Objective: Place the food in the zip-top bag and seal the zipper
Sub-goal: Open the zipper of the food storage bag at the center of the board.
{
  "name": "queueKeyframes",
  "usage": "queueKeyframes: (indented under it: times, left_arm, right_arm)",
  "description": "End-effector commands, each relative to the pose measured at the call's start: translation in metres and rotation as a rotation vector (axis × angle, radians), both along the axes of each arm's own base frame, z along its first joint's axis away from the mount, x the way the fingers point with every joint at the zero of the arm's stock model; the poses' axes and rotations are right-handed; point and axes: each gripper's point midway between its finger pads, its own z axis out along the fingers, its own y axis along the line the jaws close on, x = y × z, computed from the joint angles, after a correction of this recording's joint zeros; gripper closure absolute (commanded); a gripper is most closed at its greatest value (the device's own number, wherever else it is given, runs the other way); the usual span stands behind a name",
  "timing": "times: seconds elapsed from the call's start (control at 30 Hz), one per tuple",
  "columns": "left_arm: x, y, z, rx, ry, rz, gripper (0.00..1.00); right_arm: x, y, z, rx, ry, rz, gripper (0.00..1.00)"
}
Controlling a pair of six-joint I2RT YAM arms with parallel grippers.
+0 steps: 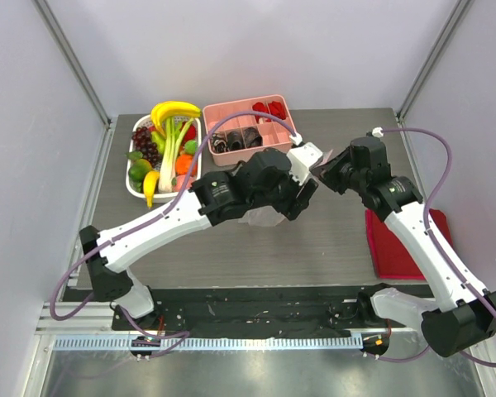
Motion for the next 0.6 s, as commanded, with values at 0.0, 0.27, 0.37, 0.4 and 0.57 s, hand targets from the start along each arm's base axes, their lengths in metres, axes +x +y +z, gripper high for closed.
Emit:
queueKeyframes:
  times: [0.0,0.27,0.37,0.4,0.57]
  left_arm:
    - [0.005,0.008,-0.01,0.086,-0.018,0.042,0.39]
    - [-0.009,0.002,-0.015,0.123,-0.048,-0.016,0.46]
    - [-0.009,0.004,-0.018,0.137,-0.046,-0.013,0.66]
    - [-0.01,0.005,-0.019,0.141,-0.045,-0.018,0.71]
    - [-0.014,0.009,-0.02,0.142,-0.041,-0.032,0.93]
  right_arm:
    - [0.011,-0.003,0.026,0.0,-0.077,-0.039,0.99]
    - [0.013,-0.002,0.026,0.005,-0.083,-0.037,0.99]
    - [0.012,-0.001,0.028,0.01,-0.088,-0.032,0.99]
    - [0.011,-0.002,0.028,0.008,-0.089,-0.032,0.99]
    - [0.012,-0.003,0.028,-0.002,-0.095,-0.036,0.99]
